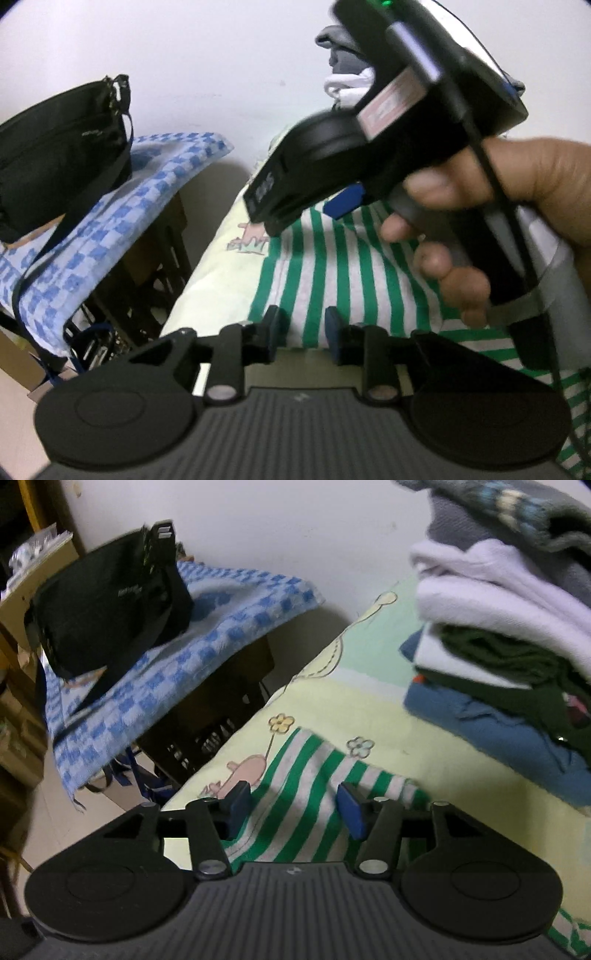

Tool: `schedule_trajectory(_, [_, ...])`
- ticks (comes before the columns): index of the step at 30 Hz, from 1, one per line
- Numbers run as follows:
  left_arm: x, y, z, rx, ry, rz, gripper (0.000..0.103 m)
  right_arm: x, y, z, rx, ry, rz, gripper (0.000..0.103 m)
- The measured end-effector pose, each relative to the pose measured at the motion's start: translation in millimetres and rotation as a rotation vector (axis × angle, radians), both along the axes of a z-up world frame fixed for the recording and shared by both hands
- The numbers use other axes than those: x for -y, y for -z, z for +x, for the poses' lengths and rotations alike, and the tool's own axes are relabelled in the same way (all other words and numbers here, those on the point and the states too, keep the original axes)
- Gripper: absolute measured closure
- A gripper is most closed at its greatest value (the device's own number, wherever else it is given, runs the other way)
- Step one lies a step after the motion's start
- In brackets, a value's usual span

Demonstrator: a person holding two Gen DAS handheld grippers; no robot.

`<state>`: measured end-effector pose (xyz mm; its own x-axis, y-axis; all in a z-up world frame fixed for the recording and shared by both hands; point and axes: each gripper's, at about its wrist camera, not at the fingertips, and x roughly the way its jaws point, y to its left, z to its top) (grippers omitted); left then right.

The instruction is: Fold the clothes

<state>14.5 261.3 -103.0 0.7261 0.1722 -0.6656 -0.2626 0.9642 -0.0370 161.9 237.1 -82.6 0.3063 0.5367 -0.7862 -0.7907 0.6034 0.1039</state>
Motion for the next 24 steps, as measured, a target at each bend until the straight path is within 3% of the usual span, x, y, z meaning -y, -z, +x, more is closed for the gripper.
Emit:
schedule_trajectory(1, [0, 0, 1, 0.0, 0.005, 0.003, 0.073, -1, 1, -4, 0.028, -0.012, -0.008, 0.05])
schedule_trajectory(2, [1, 1, 3, -0.001, 0.008, 0.0, 0.073, -1, 1, -6, 0.058, -0.025, -0.024, 0.063])
schedule_trajectory(3, [1, 1, 5, -0.001, 0.011, -0.003, 0.075, -1, 0, -8, 0.077, -0.036, -0.035, 0.084])
schedule_trajectory(5, [1, 2, 9, -0.002, 0.017, -0.01, 0.087, 4, -4, -5, 0.056, -0.036, -0.033, 0.1])
schedule_trajectory(6, [0, 1, 11, -0.007, 0.009, -0.021, 0.103, 8, -7, -3, 0.061, -0.022, -0.025, 0.1])
schedule_trajectory(11, [2, -3, 11, -0.016, -0.008, -0.057, 0.103, 42, -30, -2, 0.053, 0.047, 0.087, 0.1])
schedule_trajectory(15, [20, -15, -5, 0.033, 0.056, -0.064, 0.103, 72, -48, -1, 0.04, 0.102, 0.184, 0.1])
schedule_trajectory(17, [30, -20, -18, 0.069, 0.082, -0.024, 0.096, 85, -53, -1, 0.027, 0.123, 0.218, 0.1])
schedule_trajectory(18, [32, -20, -21, 0.077, 0.097, -0.016, 0.081, 92, -55, -2, 0.027, 0.133, 0.233, 0.1])
schedule_trajectory(19, [33, -17, -23, 0.074, 0.113, -0.016, 0.053, 99, -57, -2, 0.027, 0.141, 0.249, 0.1])
schedule_trajectory(20, [32, -13, -22, 0.067, 0.12, -0.021, 0.041, 106, -59, -3, 0.025, 0.147, 0.264, 0.1])
schedule_trajectory(24, [21, -1, -8, 0.042, 0.095, -0.074, 0.043, 130, -65, -5, 0.023, 0.158, 0.318, 0.1])
